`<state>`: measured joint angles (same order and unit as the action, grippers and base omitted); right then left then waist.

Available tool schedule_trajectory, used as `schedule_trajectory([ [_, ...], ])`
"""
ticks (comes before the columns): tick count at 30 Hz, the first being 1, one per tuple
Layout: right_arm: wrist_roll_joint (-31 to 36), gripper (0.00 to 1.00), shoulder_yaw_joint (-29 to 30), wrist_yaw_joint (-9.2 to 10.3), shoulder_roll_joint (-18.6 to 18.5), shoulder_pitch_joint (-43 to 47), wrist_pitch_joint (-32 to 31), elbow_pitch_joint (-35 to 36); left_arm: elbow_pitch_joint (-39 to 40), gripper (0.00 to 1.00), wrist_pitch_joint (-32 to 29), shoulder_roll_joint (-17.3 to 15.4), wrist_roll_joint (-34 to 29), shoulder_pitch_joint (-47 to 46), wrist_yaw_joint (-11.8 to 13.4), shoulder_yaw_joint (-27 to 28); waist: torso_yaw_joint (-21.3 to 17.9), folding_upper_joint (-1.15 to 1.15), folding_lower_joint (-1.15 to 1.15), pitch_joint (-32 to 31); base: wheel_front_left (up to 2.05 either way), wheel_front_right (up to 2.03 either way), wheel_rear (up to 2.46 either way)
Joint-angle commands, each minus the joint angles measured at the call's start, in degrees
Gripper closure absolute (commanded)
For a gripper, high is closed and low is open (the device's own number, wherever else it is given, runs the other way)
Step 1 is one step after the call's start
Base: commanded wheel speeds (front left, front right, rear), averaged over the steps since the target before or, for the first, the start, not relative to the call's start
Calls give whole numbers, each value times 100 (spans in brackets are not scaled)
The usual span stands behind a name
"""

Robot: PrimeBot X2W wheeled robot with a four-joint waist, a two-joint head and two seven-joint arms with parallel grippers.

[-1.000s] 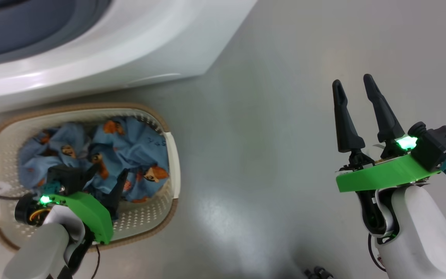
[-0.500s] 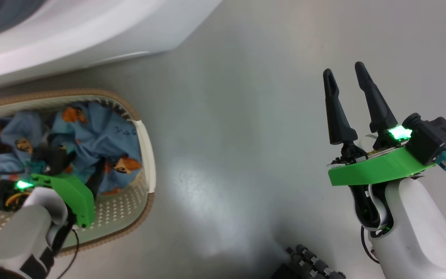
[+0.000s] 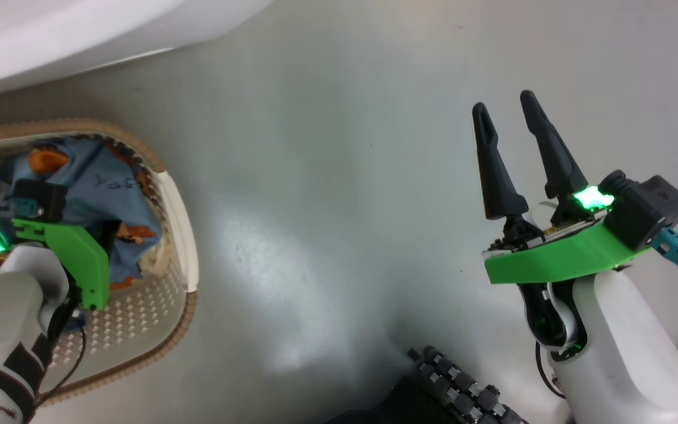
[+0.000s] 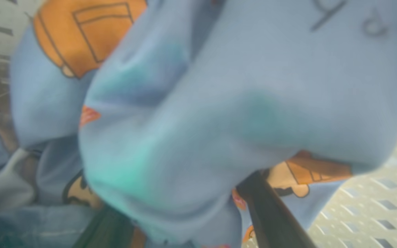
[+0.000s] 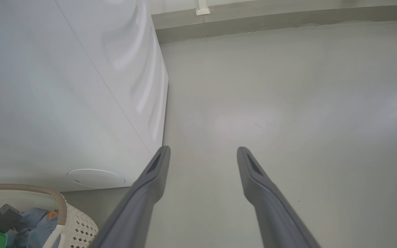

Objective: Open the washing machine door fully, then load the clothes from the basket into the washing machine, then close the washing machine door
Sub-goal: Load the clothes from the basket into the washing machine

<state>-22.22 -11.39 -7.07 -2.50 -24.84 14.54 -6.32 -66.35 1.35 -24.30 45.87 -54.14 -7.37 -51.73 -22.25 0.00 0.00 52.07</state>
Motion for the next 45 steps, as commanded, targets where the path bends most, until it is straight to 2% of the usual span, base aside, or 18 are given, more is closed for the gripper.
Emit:
schedule_trajectory([
  [1,-110,0,-130,-42,-39,70,46,126,-34,0,-1,-124,-26,20,-12,70,-99,0,0,94,0,0,0],
  [2,-123,0,-140,-42,-39,68,46,122,-84,0,-11,-110,-18,-12,-12,55,-113,0,0,99,0,0,0],
  [3,-135,0,-151,-42,-39,65,46,116,-127,38,-19,-96,-6,-41,-12,42,-127,0,0,101,0,0,0],
  [4,-144,0,-160,-42,-39,62,46,109,-157,65,-16,-79,9,-69,-12,31,-138,0,0,100,0,0,0],
  [5,-153,0,-164,-42,-39,59,46,100,-179,100,-7,-64,22,-92,-12,16,-144,0,0,98,0,0,0],
  [12,-173,0,-165,-42,-38,25,46,59,-137,100,-32,-14,175,-105,-12,-139,-112,0,0,48,0,0,0],
  [21,-104,0,-113,-42,-38,5,46,12,397,100,376,-85,937,287,-12,-198,122,0,0,-409,0,0,0],
  [36,139,0,113,-42,-53,147,46,-186,1324,100,1175,-143,1690,979,-12,-559,492,0,0,-1610,0,0,0],
  [42,113,0,130,-42,-185,278,46,-297,1688,100,1353,-137,1825,1243,-12,-384,720,0,0,-2172,0,0,0],
  [45,55,0,156,-42,-320,347,46,-369,2084,100,1362,-151,1707,1441,-12,70,881,0,0,-2508,0,0,0],
])
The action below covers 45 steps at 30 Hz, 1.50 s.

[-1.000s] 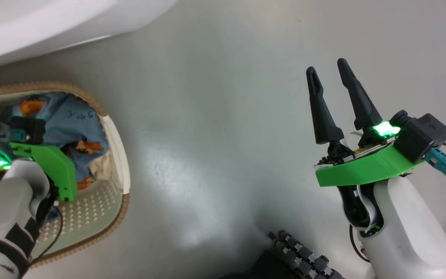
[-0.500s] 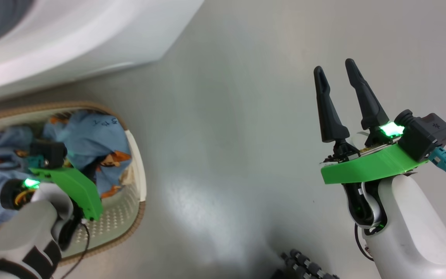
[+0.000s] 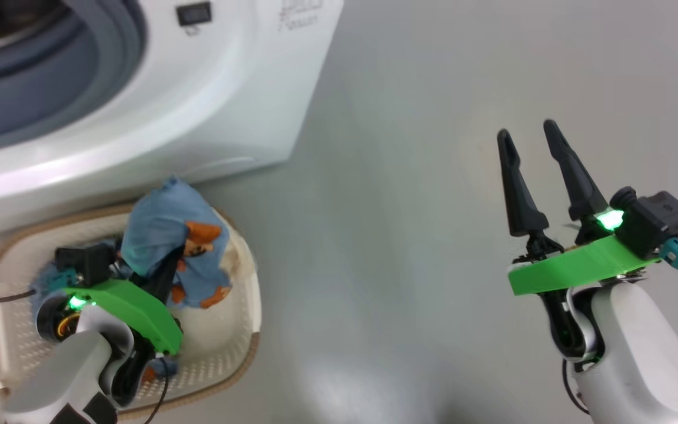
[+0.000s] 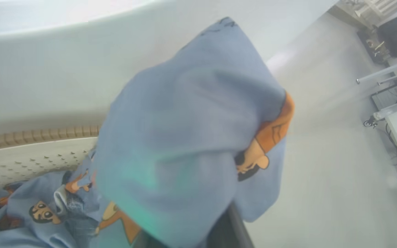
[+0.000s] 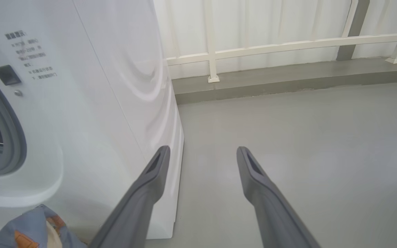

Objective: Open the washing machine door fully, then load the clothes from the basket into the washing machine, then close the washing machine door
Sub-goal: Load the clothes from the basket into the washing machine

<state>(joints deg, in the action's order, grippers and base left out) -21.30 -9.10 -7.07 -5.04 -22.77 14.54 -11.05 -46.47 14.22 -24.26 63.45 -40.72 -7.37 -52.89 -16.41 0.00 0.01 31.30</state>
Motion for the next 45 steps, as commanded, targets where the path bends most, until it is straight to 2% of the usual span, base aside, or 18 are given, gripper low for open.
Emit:
schedule_trajectory([
  [1,-55,0,-66,-42,-99,160,46,90,190,100,75,-139,-111,182,-12,327,333,0,-1,-521,0,0,0],
  [10,-231,0,-5,-42,-334,380,46,-69,1074,100,77,105,-923,1050,-12,1598,663,0,-1,-1254,0,0,0],
  [18,-333,0,79,-42,-590,647,46,-151,1905,100,77,315,-1522,1651,69,2408,1016,0,-1,-1780,0,0,0],
  [21,-373,0,77,-42,-677,735,46,-173,2209,100,77,409,-1547,1844,107,2677,1152,0,-1,-1933,0,0,0],
  [32,-514,0,16,-42,-975,1071,46,-281,3305,100,77,388,-2061,2372,535,3144,1510,0,-1,-2477,0,0,0],
  [39,-644,0,-78,-42,-1124,1198,46,-306,3884,100,77,219,-2509,2753,1004,3281,1556,0,-1,-2740,0,0,0],
  [45,-717,0,-90,-42,-1200,1291,46,-297,4246,100,62,151,-2555,2997,1207,3335,1550,0,-1,-2844,0,0,0],
])
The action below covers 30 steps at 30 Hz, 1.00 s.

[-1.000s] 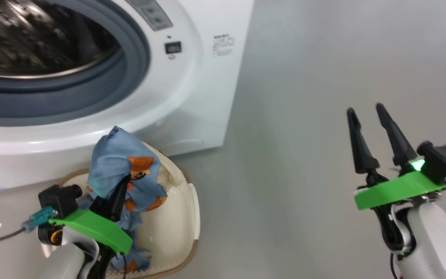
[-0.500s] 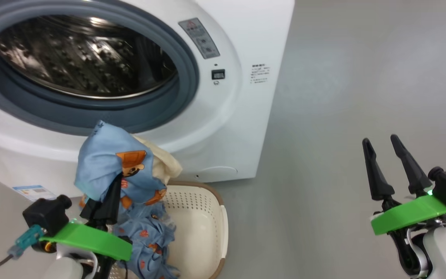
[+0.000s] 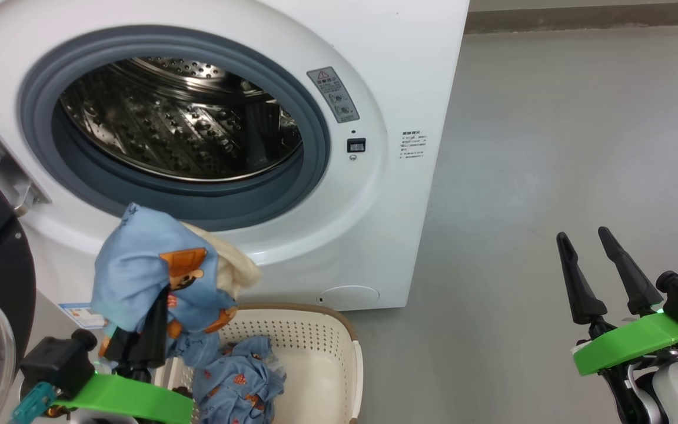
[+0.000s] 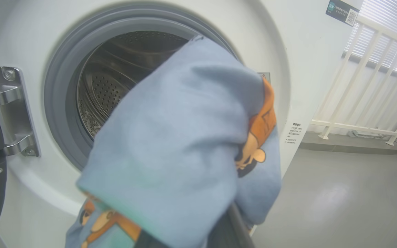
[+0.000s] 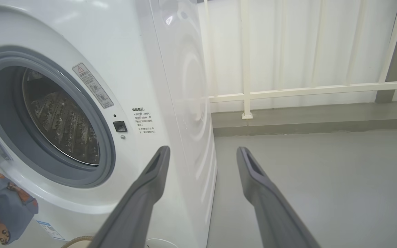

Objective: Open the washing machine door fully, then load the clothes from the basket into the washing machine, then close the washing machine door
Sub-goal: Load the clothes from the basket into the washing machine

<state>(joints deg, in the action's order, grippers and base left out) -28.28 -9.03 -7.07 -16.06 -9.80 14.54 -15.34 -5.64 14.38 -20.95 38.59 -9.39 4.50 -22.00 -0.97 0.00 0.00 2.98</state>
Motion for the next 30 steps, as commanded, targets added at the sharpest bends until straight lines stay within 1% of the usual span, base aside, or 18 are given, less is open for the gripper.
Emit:
schedule_trajectory([
  [1,-23,0,-101,-42,-102,2,46,132,209,100,40,-189,-74,-108,43,244,4,0,0,-21,0,0,0],
  [7,-51,0,-138,-42,-138,12,46,127,375,100,-8,-214,-98,-14,148,221,-16,0,0,-49,0,0,0],
  [19,-41,0,-160,-42,-129,-44,46,123,362,100,-17,-244,-112,-64,209,213,-76,0,0,37,0,0,0],
  [23,-18,0,-166,-42,-106,-77,46,127,272,100,-16,-270,-109,-194,185,236,-108,0,0,97,0,0,0],
  [30,64,0,-212,-42,-46,-213,46,244,-61,100,-29,-374,-167,-696,47,273,-253,0,0,335,0,0,0],
])
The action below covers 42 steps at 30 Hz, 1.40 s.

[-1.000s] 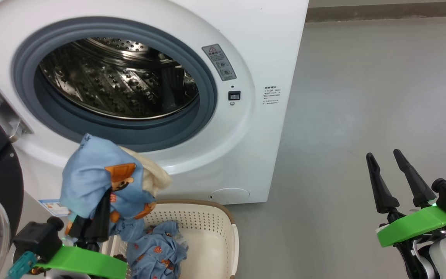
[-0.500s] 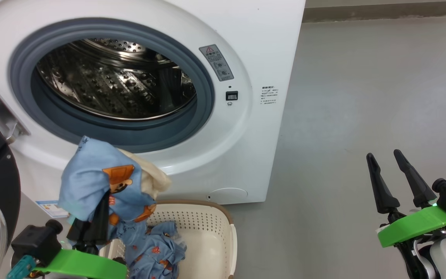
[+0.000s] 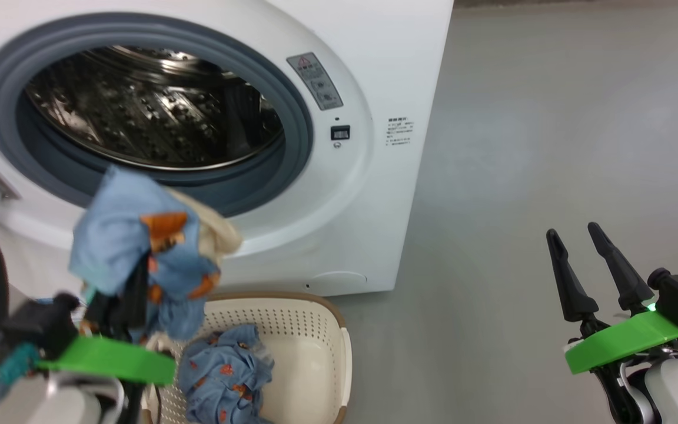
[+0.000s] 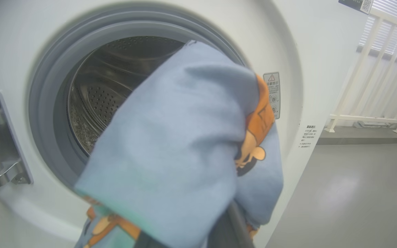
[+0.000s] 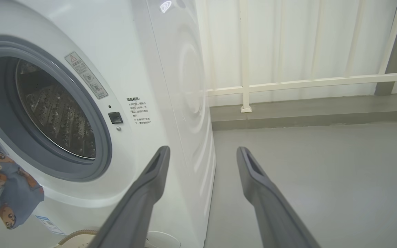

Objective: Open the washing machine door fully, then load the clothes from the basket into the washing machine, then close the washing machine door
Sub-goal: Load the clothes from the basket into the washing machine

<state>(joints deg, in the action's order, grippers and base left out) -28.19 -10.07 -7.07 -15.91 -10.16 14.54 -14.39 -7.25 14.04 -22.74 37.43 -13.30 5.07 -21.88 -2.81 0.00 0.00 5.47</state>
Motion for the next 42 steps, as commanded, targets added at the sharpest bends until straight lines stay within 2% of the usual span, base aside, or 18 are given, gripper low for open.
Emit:
schedule_trajectory([
  [1,69,0,-106,-42,-51,-192,46,177,32,100,8,-207,-68,-435,-37,273,-92,0,0,142,0,0,0],
  [6,165,0,-84,-42,10,-279,46,274,-546,100,19,-290,-150,-1281,-250,334,-220,0,0,469,0,0,0],
  [13,327,0,-50,-42,157,-426,46,405,-1771,100,44,-312,-199,-2499,-613,397,-495,0,0,1068,0,0,0],
  [14,381,0,-22,-42,220,-461,46,449,-2168,100,48,-310,-216,-2820,-715,389,-579,0,0,1293,0,0,0],
  [19,529,0,30,-42,415,-572,46,597,-3181,100,56,-391,-327,-3696,-908,347,-785,0,0,1937,0,0,0],
  [26,739,0,68,-42,731,-718,46,792,-4245,100,56,-529,-432,-4897,-1118,266,-1115,0,0,2743,0,0,0],
  [36,882,0,107,-42,996,-749,46,1015,-4833,100,90,-691,-761,-6330,-1218,59,-1498,0,0,3477,0,0,0],
  [42,908,0,54,-42,1112,-794,46,1071,-3973,100,94,-799,-1070,-6824,-1194,365,-1623,0,0,3716,0,0,0],
])
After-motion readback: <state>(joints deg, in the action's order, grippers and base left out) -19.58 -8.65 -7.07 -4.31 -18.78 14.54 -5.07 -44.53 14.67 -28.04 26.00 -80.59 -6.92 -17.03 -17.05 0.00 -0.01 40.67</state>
